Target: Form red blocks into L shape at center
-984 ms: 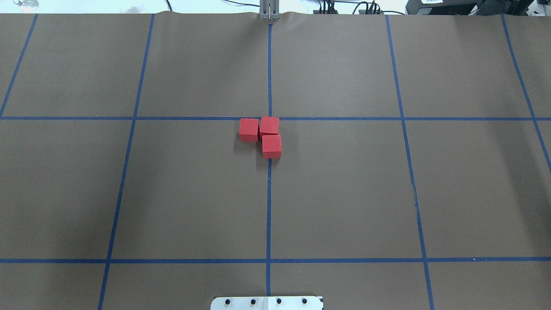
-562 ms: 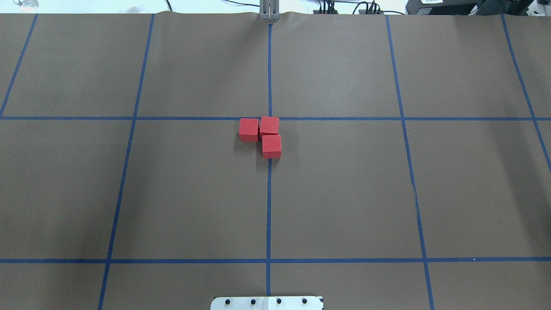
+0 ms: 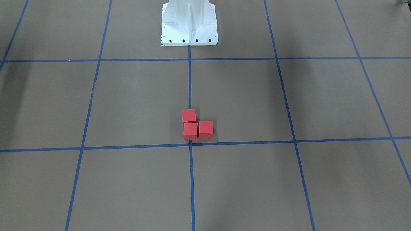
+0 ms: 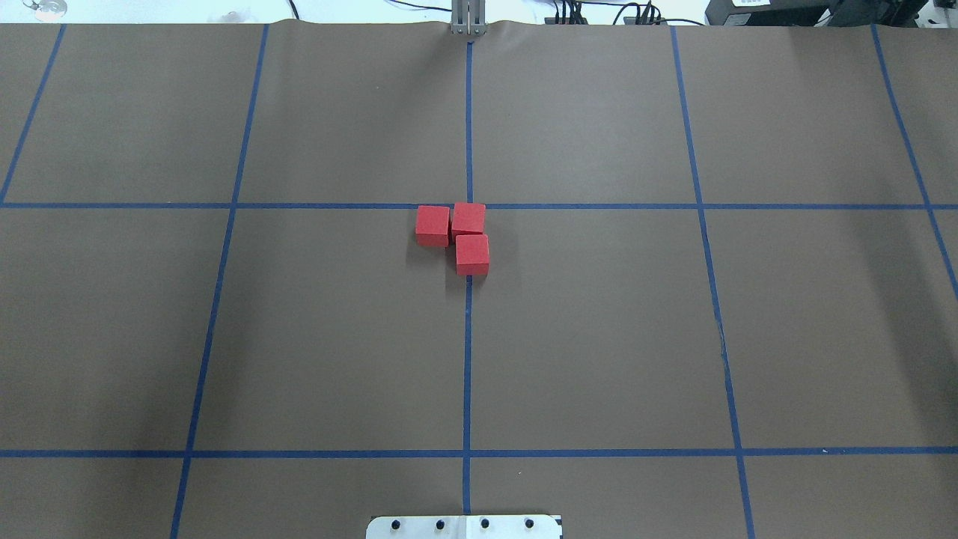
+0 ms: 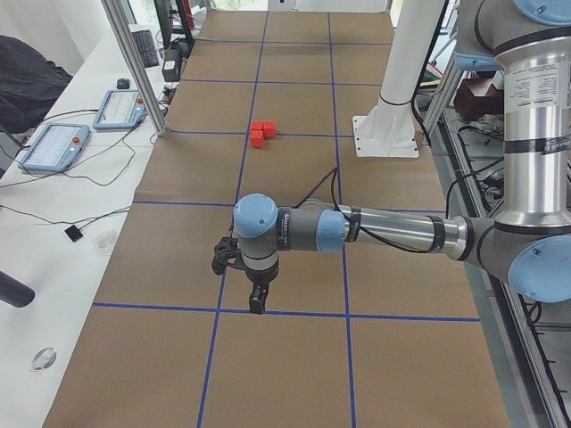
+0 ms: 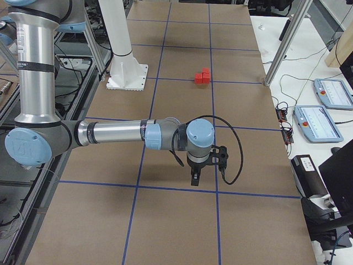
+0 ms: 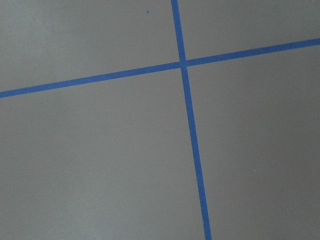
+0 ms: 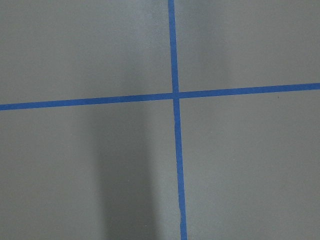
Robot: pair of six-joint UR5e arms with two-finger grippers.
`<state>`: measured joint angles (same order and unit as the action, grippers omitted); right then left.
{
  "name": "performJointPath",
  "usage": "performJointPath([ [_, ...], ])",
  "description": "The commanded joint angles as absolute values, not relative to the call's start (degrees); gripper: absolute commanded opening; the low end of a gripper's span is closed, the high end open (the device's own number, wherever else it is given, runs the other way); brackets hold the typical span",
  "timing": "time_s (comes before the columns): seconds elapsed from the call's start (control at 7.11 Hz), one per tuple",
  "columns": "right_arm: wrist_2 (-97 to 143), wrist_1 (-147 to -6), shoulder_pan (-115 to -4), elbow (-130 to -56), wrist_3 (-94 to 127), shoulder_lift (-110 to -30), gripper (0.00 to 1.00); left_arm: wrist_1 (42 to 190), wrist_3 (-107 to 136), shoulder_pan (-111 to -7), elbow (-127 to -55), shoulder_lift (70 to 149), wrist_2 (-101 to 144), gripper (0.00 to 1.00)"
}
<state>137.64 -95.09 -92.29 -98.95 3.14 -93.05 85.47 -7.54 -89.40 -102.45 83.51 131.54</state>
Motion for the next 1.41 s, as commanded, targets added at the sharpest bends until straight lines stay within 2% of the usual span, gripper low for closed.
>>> performJointPath([
  [0.0, 137.6, -94.9, -92.3, -98.8, 3.2, -93.1, 0.99, 85.7, -7.6, -89.4, -101.9, 83.5, 131.7, 1.0],
  [1.27, 137.6, -94.7, -90.4, -99.2, 3.2, -92.9, 0.99, 85.9, -7.6, -89.4, -102.1, 83.6, 131.7, 1.0],
])
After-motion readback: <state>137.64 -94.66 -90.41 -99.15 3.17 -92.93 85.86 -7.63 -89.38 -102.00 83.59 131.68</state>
